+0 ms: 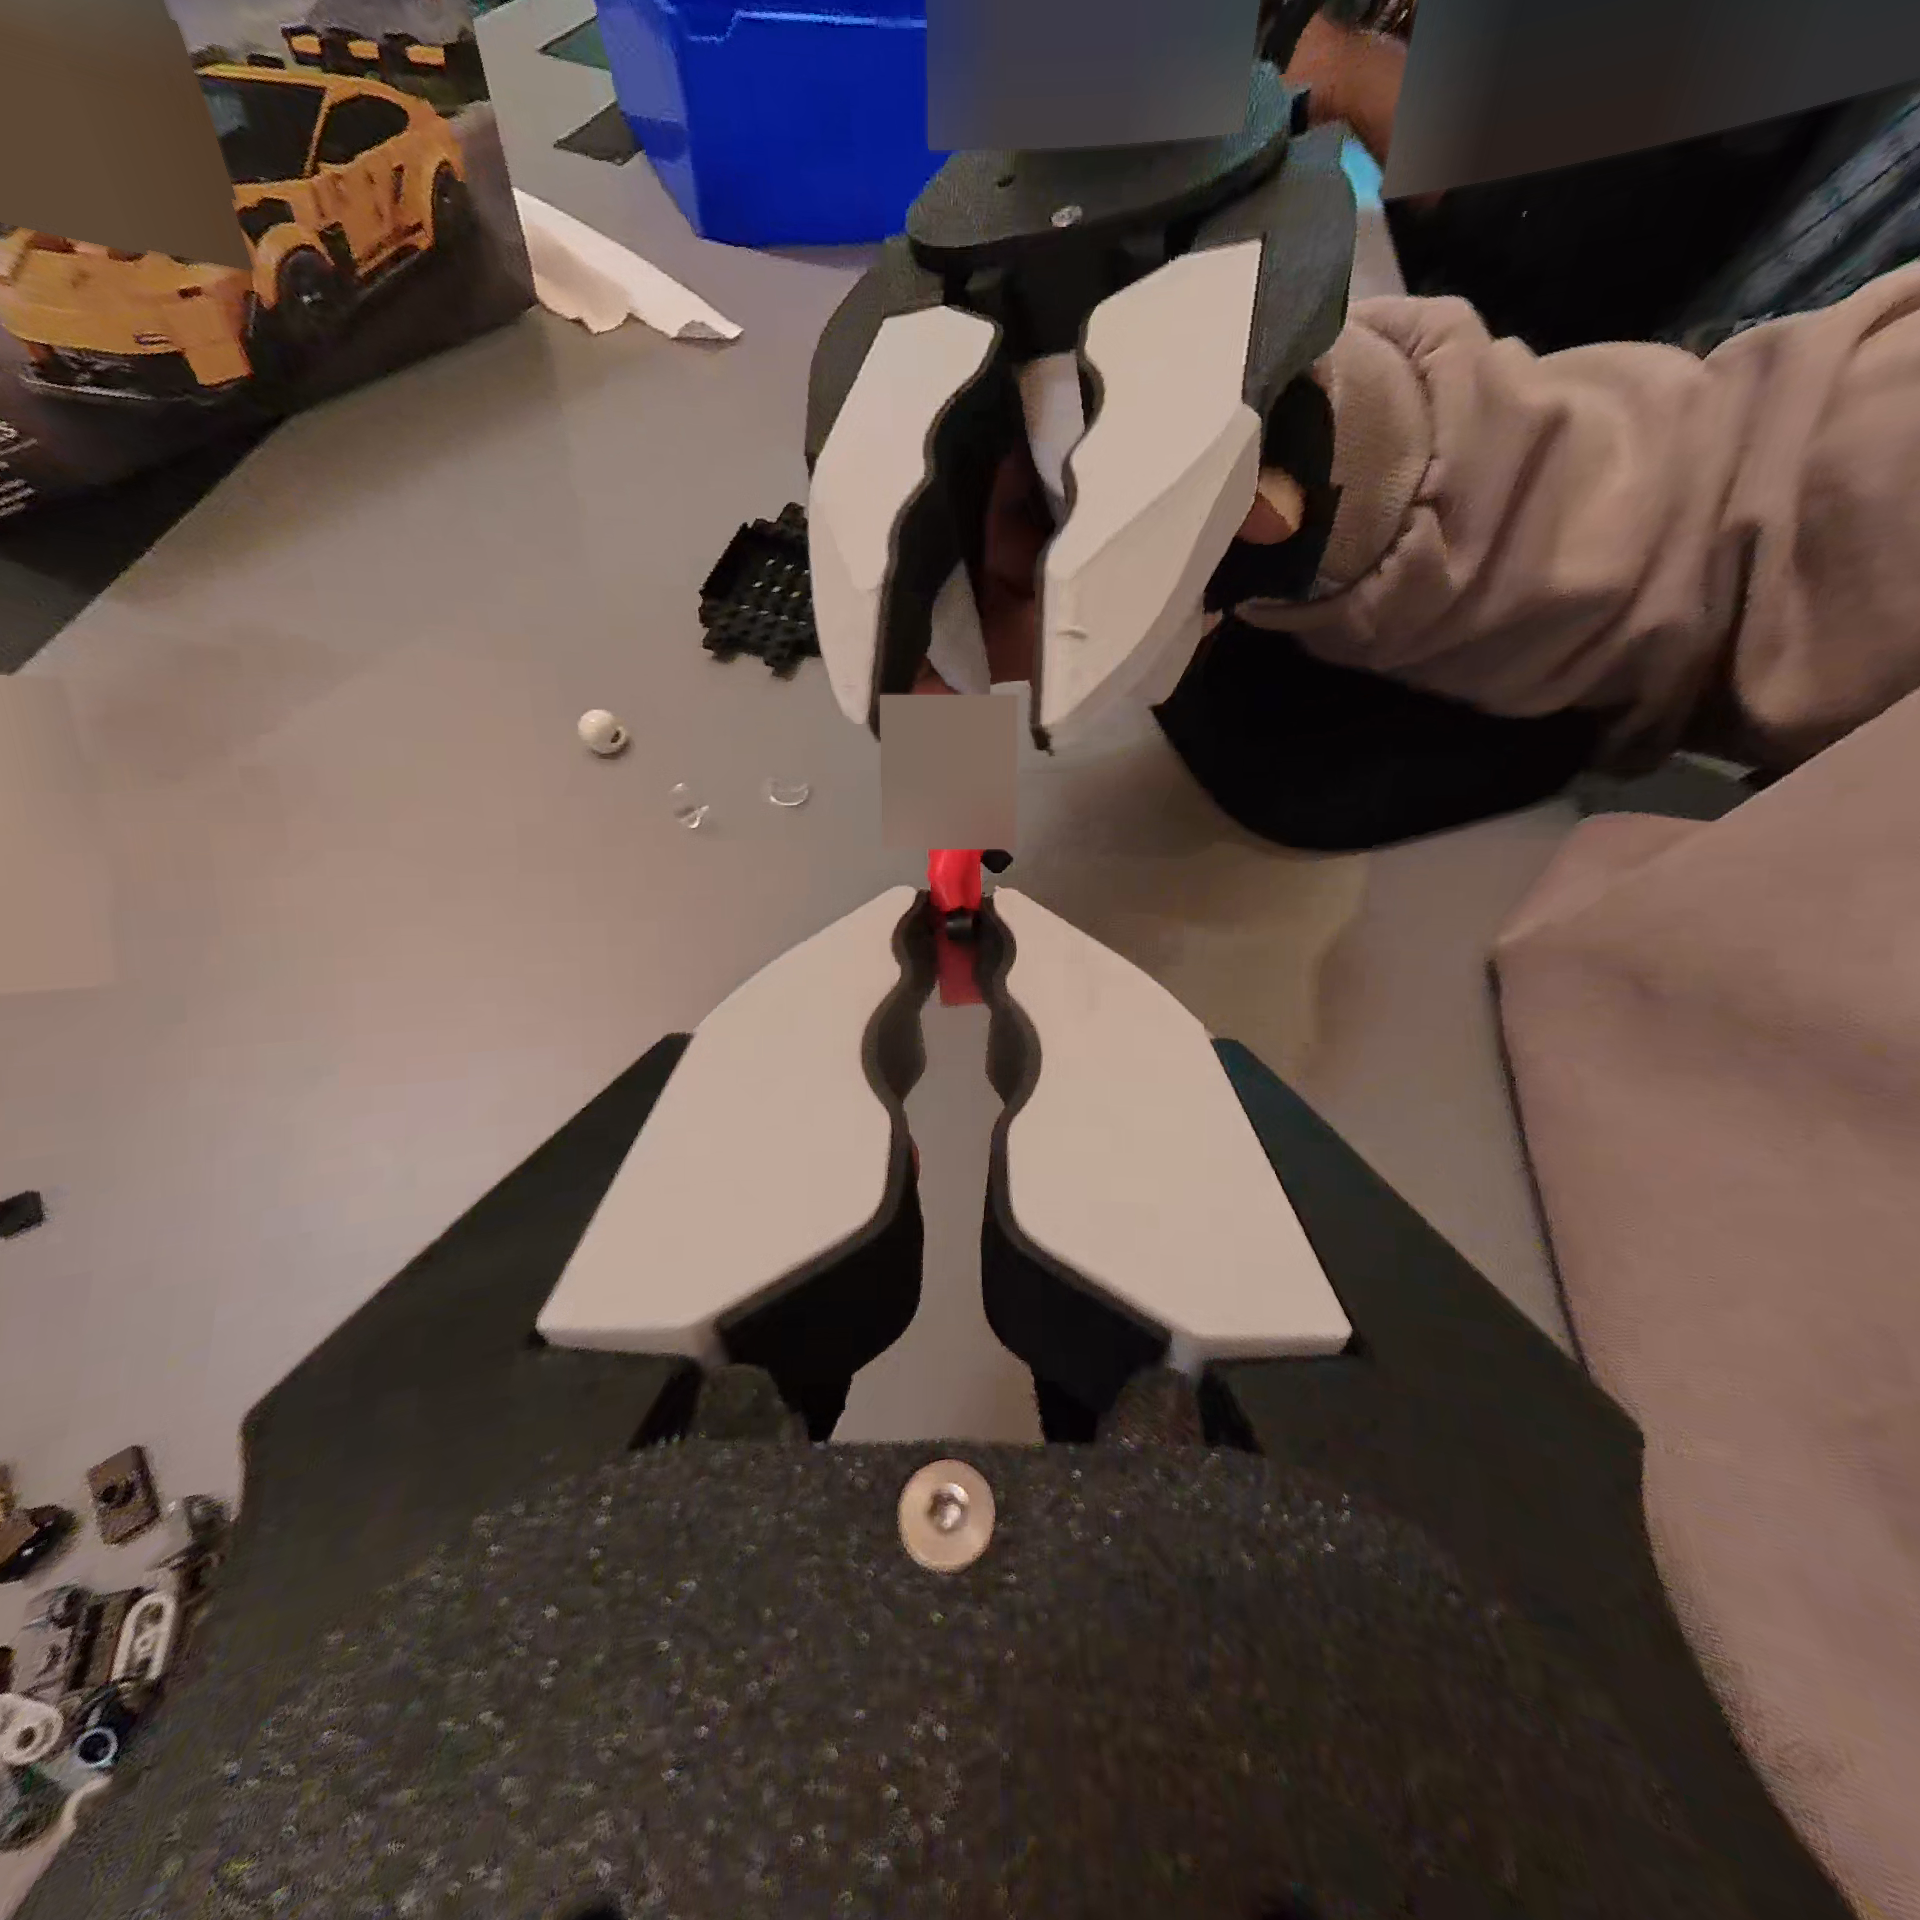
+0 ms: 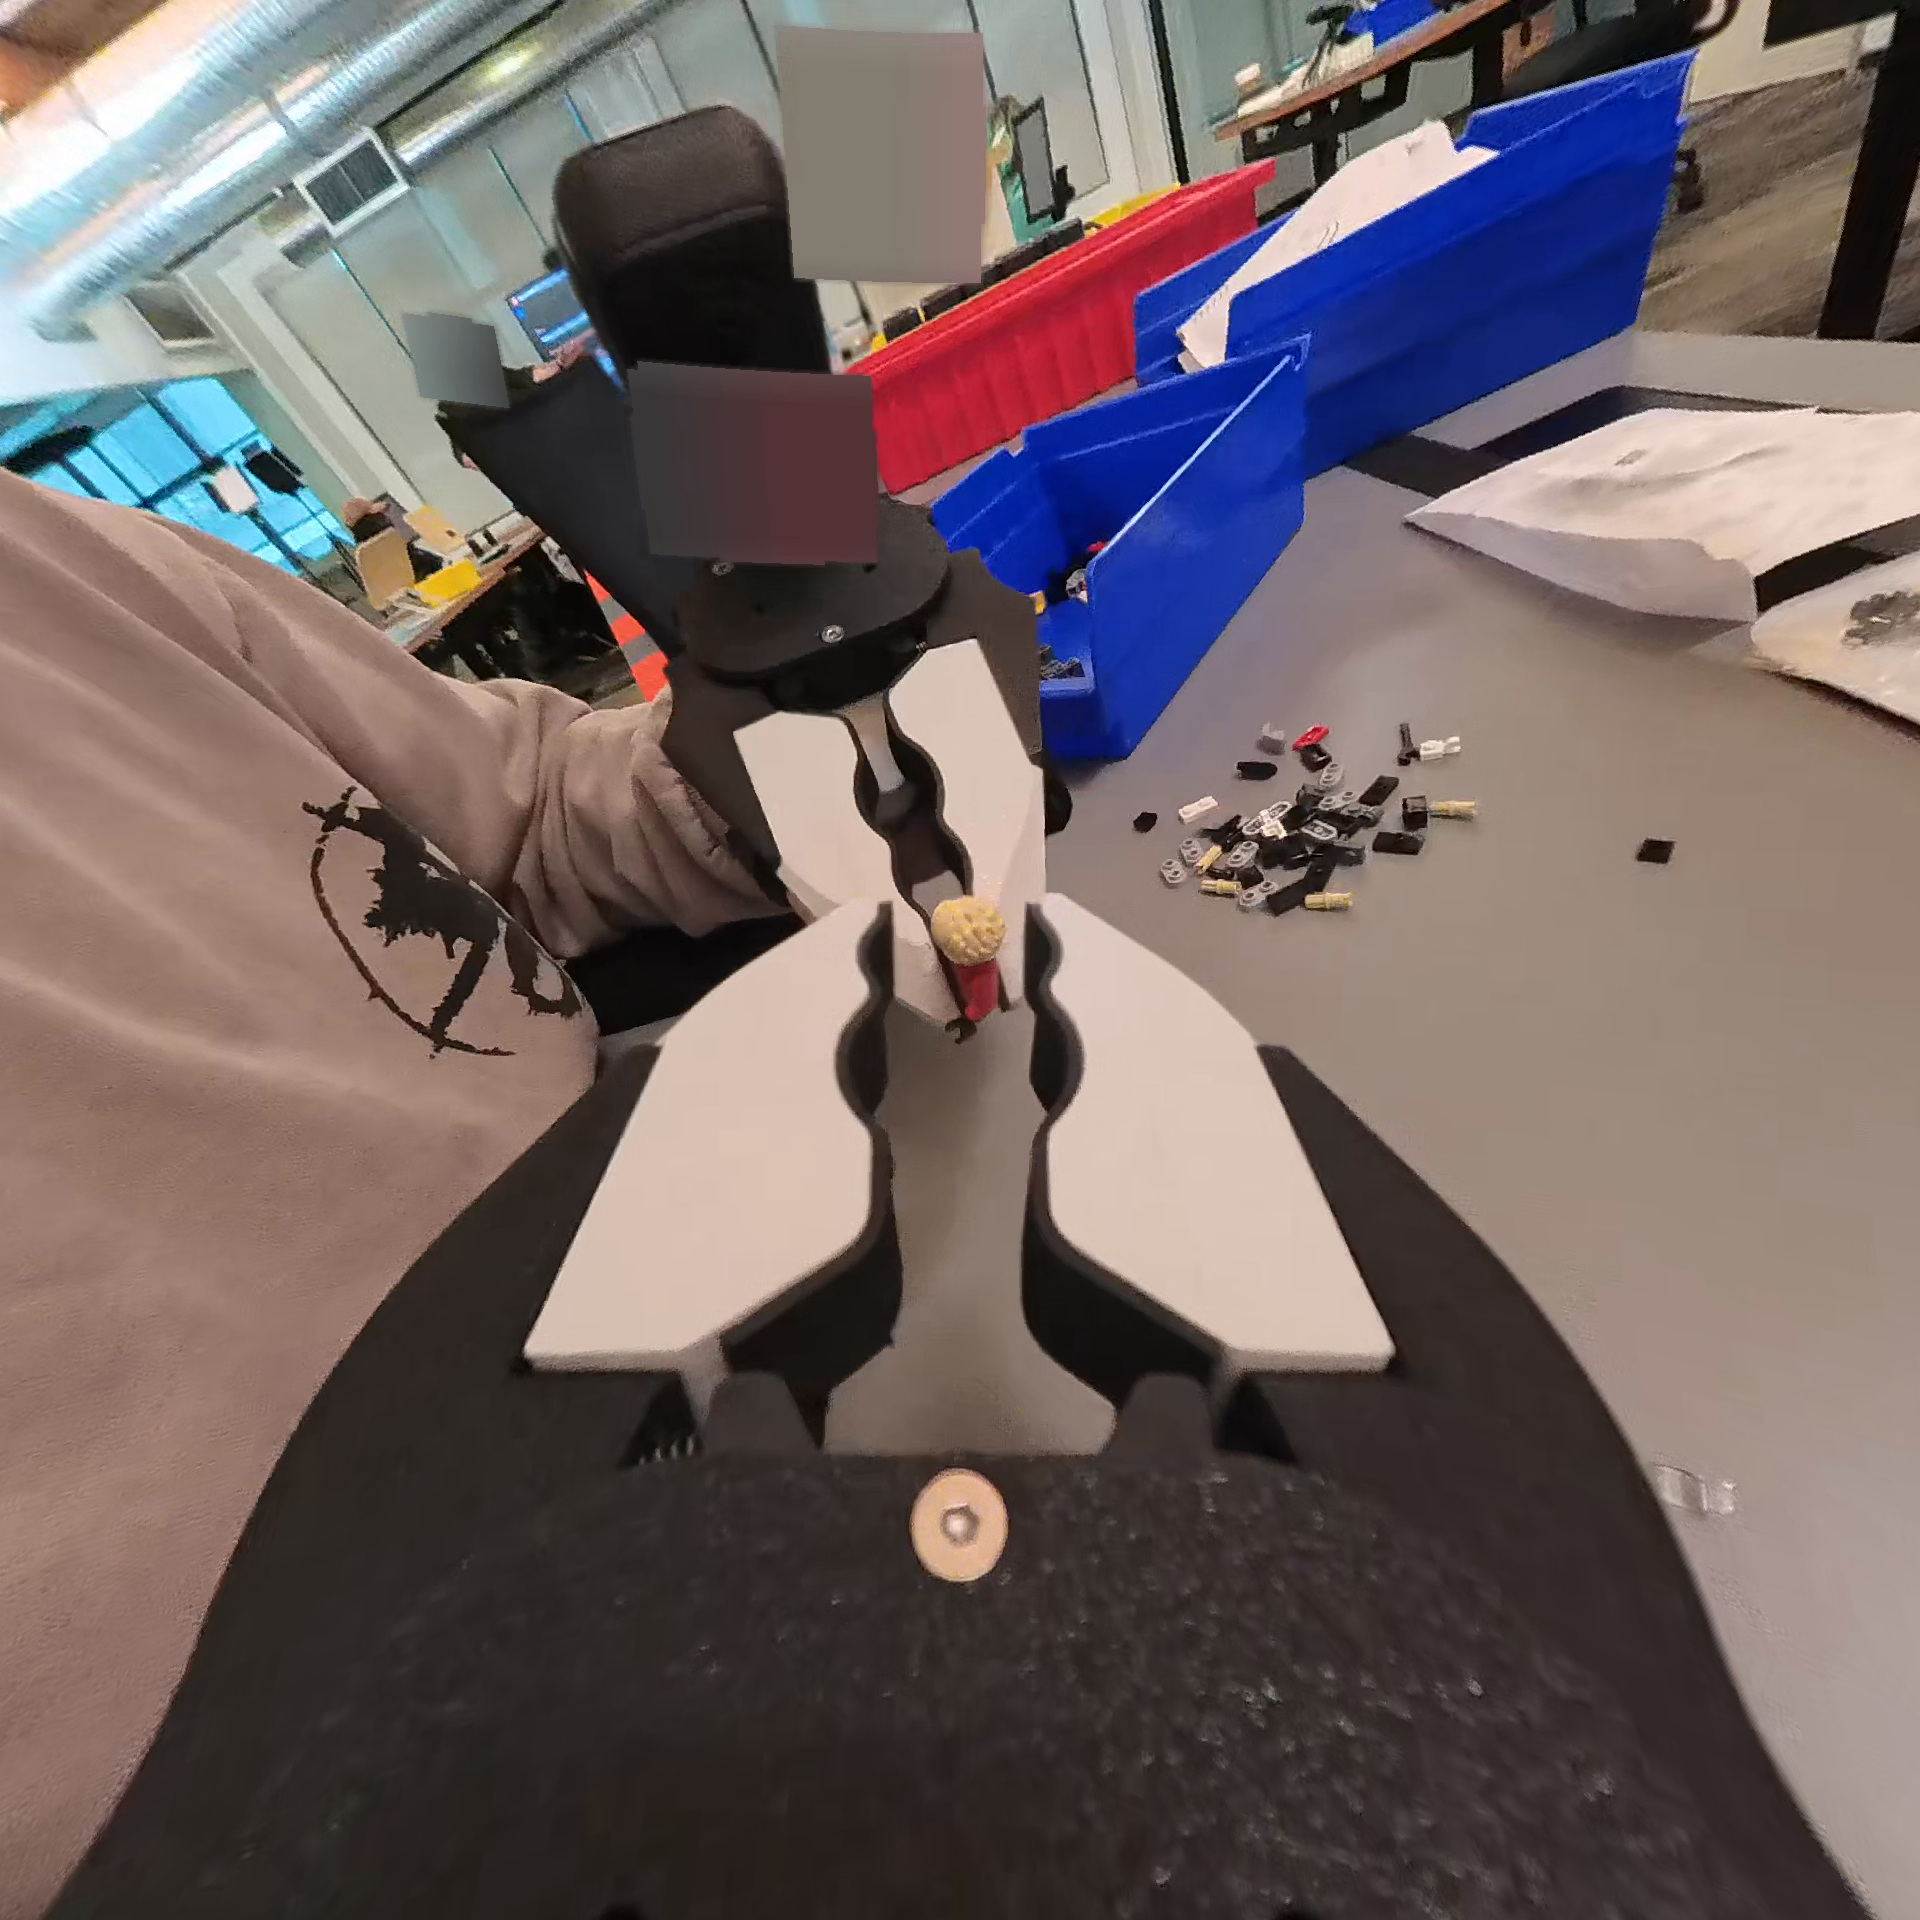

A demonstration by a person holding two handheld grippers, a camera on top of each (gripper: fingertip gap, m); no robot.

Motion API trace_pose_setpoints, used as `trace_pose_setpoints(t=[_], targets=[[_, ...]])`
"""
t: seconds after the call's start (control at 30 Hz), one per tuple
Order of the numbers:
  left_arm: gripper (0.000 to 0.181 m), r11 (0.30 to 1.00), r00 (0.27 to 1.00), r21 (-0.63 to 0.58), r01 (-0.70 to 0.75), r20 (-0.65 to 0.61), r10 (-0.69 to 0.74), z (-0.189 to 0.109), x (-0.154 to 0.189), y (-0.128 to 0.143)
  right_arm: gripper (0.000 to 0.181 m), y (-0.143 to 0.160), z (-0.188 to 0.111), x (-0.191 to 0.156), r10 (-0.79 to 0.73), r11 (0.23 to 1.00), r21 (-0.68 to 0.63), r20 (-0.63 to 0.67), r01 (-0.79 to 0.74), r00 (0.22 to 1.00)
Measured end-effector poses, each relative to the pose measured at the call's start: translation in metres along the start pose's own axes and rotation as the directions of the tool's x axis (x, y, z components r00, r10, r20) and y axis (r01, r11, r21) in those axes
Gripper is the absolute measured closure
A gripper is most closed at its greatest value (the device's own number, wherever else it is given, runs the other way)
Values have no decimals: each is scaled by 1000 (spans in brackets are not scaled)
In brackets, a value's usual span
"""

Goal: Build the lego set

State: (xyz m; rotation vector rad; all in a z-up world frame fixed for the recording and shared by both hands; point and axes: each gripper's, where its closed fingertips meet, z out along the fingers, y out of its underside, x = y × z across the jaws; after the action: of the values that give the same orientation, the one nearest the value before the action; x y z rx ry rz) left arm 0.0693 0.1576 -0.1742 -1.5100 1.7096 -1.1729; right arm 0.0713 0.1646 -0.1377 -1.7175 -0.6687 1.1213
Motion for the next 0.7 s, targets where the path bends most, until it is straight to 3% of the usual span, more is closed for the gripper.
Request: trace_pose_setpoints(t=[0.33, 0.7], targets=[[174, 1000, 999, -3, -10, -40, 10, 2, 7, 1, 168, 7, 2, -3, -66, 997, -34, 23, 67, 998], [174, 995, 976, 36, 90, -202, -81, 2, 23, -3, 169, 7, -1, -15, -167, 986, -18, 79, 169, 983]])
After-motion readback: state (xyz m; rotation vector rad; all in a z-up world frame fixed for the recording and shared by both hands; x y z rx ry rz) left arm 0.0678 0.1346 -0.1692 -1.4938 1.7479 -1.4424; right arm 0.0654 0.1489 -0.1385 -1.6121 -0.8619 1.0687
